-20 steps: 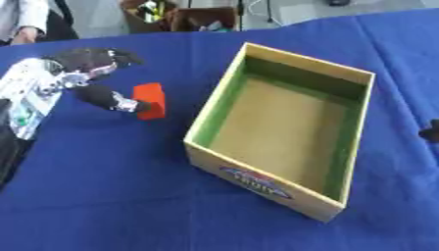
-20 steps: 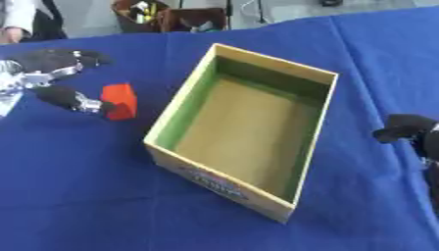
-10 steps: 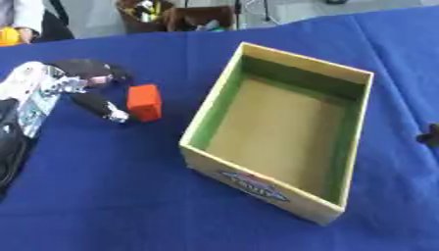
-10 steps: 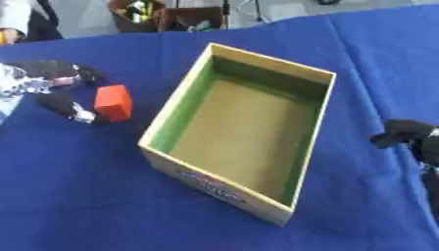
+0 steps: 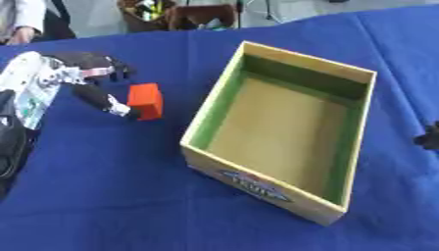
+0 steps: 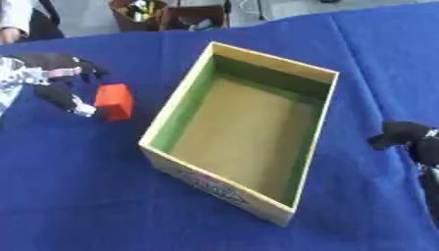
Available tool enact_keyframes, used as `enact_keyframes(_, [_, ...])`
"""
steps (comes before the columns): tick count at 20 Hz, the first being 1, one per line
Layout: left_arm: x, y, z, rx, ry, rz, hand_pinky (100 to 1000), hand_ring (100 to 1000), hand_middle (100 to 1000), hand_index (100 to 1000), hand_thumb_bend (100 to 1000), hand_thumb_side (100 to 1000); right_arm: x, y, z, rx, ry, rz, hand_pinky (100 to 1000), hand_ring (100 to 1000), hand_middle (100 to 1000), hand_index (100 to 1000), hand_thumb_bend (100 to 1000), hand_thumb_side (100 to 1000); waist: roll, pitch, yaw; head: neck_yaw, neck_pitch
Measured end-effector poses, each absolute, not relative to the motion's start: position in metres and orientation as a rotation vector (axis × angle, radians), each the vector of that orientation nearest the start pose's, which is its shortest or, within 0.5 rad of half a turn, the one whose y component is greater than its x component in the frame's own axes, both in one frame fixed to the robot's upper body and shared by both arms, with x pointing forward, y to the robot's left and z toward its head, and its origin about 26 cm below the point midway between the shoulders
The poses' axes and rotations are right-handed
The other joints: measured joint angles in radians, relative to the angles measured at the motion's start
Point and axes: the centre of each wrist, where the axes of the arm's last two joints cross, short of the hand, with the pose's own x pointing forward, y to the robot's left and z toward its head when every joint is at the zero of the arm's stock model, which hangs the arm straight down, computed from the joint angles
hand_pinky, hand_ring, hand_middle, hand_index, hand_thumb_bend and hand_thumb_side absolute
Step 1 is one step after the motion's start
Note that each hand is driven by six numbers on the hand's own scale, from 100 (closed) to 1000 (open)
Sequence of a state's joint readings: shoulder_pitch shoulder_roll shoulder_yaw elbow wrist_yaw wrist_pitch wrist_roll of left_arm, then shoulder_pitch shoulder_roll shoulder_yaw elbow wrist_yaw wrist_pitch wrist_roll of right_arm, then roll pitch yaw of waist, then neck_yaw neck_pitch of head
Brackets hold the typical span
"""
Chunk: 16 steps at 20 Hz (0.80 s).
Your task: Pick up objects on the table and place them in the box.
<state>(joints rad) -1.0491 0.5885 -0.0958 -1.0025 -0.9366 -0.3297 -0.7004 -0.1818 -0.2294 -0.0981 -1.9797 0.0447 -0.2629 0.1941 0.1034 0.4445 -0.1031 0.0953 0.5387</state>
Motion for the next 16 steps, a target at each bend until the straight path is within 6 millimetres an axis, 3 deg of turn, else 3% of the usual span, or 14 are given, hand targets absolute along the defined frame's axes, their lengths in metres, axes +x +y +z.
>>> enact_keyframes(10, [0.461, 0.305, 0.312, 0.915, -1.226, -1.781, 620, 777, 838, 980, 654, 790, 0.289, -0.283, 0.16, -0.156, -2.348, 0.493, 912, 679, 530, 778, 100, 965, 0.007, -0.001, 0.017, -0.004, 0.004])
enact_keyframes(16, [0.46, 0.3, 0.313, 0.904, -1.219, -1.788, 594, 759, 829, 963, 627, 786, 0.289, -0.283, 0.16, -0.157, -2.345, 0.487, 913, 679, 530, 778, 100, 968, 0.01, -0.004, 0.01, -0.004, 0.004])
